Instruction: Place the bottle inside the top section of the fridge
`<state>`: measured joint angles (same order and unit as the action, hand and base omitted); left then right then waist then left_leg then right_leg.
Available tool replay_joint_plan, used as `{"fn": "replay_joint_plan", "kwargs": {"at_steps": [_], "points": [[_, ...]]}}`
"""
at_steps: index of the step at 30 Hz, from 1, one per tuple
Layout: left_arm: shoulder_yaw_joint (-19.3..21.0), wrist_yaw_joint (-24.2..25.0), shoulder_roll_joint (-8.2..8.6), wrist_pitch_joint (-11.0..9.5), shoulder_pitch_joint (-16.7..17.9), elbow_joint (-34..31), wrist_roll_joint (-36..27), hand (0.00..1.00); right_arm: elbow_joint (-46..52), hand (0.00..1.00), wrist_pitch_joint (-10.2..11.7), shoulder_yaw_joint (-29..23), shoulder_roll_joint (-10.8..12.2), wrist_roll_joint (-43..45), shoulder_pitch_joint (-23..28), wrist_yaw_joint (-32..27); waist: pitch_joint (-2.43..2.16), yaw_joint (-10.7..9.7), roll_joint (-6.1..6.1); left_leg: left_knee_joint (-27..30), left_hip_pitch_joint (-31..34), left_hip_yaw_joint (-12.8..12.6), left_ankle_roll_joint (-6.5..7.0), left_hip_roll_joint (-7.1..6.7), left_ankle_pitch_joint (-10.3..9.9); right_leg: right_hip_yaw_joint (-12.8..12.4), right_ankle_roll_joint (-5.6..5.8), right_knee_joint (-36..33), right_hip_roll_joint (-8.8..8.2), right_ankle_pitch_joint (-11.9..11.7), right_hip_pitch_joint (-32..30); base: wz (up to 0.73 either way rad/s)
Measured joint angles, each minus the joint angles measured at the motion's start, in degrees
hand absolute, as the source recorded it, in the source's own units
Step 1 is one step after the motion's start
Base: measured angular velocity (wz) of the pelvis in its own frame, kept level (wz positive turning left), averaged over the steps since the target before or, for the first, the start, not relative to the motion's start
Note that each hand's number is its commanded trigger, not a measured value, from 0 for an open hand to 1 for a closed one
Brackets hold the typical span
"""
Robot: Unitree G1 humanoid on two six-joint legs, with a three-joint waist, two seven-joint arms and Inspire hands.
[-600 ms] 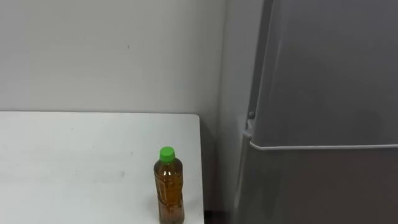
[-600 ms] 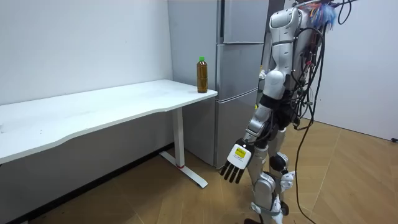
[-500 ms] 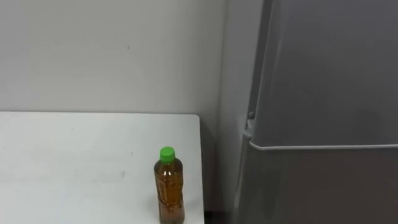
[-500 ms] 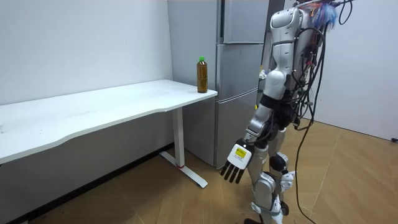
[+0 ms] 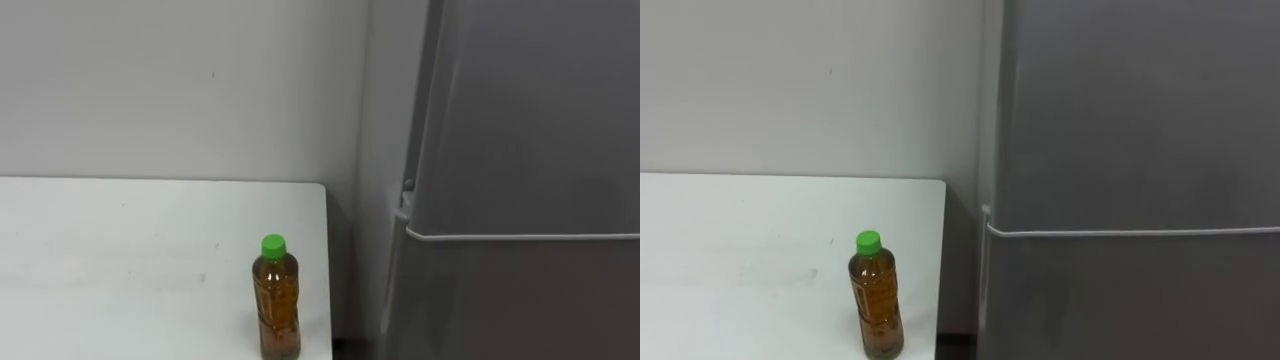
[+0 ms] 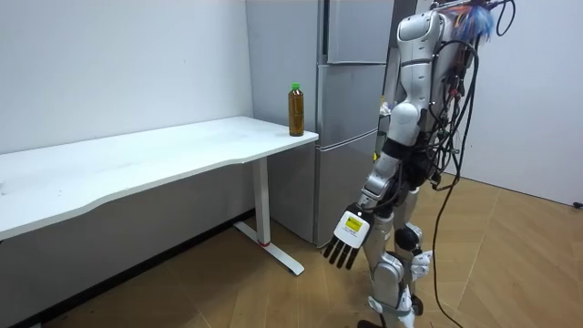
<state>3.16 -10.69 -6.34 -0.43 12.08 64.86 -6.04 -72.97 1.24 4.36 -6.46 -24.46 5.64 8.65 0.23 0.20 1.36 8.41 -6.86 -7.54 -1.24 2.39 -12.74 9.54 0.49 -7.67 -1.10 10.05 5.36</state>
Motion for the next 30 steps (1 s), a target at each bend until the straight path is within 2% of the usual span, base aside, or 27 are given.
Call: {"fn": "replay_joint_plan", "kwargs": {"at_steps": [10,14,17,18,21,26,28,30], "points": [[0.7,0.0,0.30,0.1,0.2,0.0,-1.7,0.00,0.1,0.00,0.0,-0.4,0.0,0.5,0.0,0.1,-0.15,0.1,-0.30,0.1,0.3,-0.1,0.00,0.00,0.0,-0.1,-0.01,-0.1,-0.01,0.0,-0.4,0.00],[1.3,-0.1,0.61,0.3,0.2,0.0,-4.8,0.00,0.1,0.00,0.0,-0.8,0.0,0.3,0.0,-0.2,-0.20,0.1,-0.48,0.1,0.3,-0.1,0.00,0.01,0.0,-0.4,-0.01,0.0,0.00,0.0,-0.4,0.00],[1.4,-0.1,0.65,0.3,0.2,0.0,-9.7,0.00,0.1,0.00,0.0,-0.9,0.0,0.0,0.0,-0.4,-0.28,0.2,-0.71,0.1,0.1,-0.1,0.00,0.01,0.0,-0.3,-0.01,0.0,-0.03,0.0,-0.4,0.00],[2.0,-0.1,0.66,0.4,0.2,0.0,-10.7,0.00,0.0,0.00,-0.1,-1.0,0.0,0.0,0.1,-0.4,-0.31,0.3,-0.81,0.1,-0.1,-0.1,0.00,0.01,0.0,-0.3,-0.02,-0.1,-0.03,0.0,-0.3,0.00],[3.2,-1.2,0.70,0.4,0.1,-0.2,-12.5,0.00,0.1,0.00,-0.1,-1.2,0.0,0.0,0.1,-0.3,0.00,0.3,-1.00,0.1,-0.8,-0.1,0.00,-0.01,0.0,-0.2,-0.01,0.0,-0.05,0.0,0.5,0.00],[7.4,-3.7,0.62,0.3,-1.8,-0.7,-14.8,0.00,0.1,0.00,0.0,-1.9,-0.2,1.1,0.1,0.3,0.01,0.3,-1.35,0.2,-1.0,0.0,0.00,0.02,0.0,-0.6,-0.02,-0.1,0.00,0.0,0.7,0.00],[9.8,-5.1,0.42,0.1,-2.8,-1.0,-16.7,0.00,0.2,0.00,0.0,-2.3,-0.2,0.8,0.1,0.3,0.19,0.4,-1.62,0.1,-1.6,-0.2,0.00,0.02,0.0,-0.8,-0.01,-0.1,0.04,0.0,1.5,0.00],[10.3,-6.4,0.22,0.1,-3.2,-2.5,-18.4,0.00,0.4,0.00,-0.1,-2.3,-0.3,0.5,0.1,0.3,0.20,0.3,-1.85,0.0,-1.8,-0.2,0.06,0.05,-0.1,-0.8,0.00,-0.1,0.09,0.0,1.7,0.00]]}}
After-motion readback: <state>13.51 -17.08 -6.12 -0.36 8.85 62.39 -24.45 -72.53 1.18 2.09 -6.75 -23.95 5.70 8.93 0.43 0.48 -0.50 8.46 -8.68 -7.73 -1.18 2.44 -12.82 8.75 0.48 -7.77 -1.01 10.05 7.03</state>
